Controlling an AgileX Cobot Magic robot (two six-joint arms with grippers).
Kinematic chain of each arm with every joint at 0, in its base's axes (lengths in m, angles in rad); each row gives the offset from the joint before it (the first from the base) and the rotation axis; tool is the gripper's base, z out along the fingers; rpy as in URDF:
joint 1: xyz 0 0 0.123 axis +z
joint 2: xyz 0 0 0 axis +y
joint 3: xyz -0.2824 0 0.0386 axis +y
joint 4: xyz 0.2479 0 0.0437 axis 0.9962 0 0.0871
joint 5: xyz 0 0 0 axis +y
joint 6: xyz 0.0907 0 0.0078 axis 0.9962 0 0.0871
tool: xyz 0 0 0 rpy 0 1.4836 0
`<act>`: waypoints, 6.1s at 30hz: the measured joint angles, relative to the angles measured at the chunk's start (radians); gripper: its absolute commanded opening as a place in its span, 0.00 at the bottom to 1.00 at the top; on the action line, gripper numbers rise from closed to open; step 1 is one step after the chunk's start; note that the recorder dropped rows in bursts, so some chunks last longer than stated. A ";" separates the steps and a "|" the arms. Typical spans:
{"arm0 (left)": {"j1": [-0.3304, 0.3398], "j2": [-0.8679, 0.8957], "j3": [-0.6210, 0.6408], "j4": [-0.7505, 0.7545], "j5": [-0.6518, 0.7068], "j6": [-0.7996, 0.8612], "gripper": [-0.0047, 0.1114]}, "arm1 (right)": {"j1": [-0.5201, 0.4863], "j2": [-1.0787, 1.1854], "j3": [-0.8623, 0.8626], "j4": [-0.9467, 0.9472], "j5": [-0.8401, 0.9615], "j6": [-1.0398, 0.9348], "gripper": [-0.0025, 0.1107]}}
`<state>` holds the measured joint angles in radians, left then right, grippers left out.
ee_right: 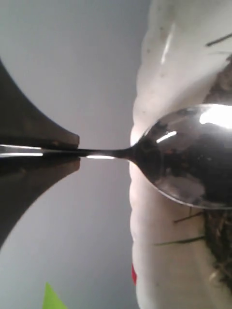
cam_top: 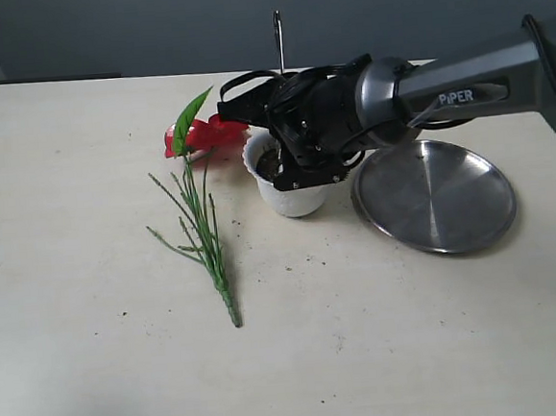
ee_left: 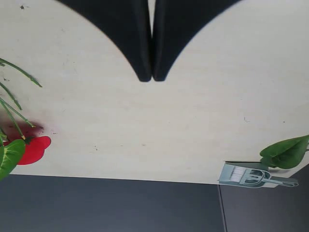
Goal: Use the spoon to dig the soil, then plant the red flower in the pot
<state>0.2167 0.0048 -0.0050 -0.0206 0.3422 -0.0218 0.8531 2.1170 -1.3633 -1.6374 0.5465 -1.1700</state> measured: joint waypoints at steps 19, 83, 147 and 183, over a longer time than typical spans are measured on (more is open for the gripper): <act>0.000 0.000 0.000 0.000 0.000 0.000 0.04 | 0.067 -0.041 0.000 0.123 0.095 -0.005 0.02; 0.000 0.000 0.000 0.000 0.000 0.000 0.04 | 0.035 -0.078 0.063 0.196 -0.026 -0.155 0.02; 0.000 0.000 0.000 0.000 0.000 0.000 0.04 | 0.017 -0.125 0.047 -0.096 -0.001 0.186 0.02; 0.000 0.000 0.000 0.000 0.000 0.000 0.04 | 0.026 -0.127 0.047 0.396 0.251 0.826 0.02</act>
<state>0.2167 0.0048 -0.0050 -0.0206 0.3422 -0.0218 0.8796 1.9903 -1.3160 -1.2413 0.7974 -0.3438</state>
